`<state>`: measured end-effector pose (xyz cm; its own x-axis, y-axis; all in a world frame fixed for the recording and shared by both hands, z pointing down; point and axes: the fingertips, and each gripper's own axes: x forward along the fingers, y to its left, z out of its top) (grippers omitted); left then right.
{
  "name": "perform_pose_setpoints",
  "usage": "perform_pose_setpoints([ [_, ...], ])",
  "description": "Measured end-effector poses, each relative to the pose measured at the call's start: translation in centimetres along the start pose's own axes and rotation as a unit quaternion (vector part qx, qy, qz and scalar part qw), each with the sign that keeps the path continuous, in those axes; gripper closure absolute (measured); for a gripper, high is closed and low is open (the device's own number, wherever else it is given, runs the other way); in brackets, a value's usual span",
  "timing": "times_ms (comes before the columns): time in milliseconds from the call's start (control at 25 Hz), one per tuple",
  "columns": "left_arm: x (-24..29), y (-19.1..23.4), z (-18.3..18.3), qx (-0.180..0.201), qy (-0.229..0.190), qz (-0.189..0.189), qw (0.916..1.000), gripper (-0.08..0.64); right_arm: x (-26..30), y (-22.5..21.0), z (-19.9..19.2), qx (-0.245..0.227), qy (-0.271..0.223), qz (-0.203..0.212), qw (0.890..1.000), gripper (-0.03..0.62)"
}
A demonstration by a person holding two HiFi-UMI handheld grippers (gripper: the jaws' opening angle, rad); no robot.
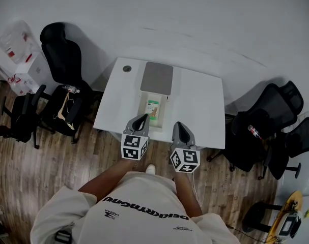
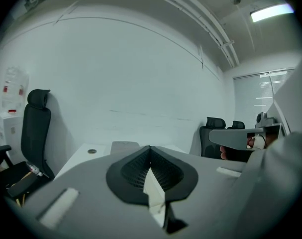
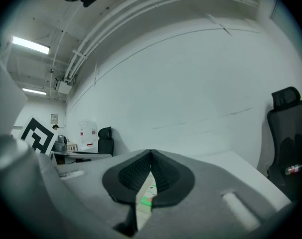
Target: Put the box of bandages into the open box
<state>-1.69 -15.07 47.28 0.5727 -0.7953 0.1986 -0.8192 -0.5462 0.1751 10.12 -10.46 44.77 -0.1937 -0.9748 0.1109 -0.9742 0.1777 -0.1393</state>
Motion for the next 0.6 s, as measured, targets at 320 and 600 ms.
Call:
perform_pose_setpoints([
  [320, -0.4, -0.8, -0.6, 0.016, 0.000, -0.002, 0.9999, 0.563, -0.1, 0.2, -0.3, -0.007, 0.006, 0.008, 1.000, 0.594],
  [600, -0.6, -1.6, -0.8, 0.022, -0.010, -0.006, 0.9997, 0.563, -0.4, -0.2, -0.6, -0.007, 0.004, 0.012, 1.000, 0.594],
])
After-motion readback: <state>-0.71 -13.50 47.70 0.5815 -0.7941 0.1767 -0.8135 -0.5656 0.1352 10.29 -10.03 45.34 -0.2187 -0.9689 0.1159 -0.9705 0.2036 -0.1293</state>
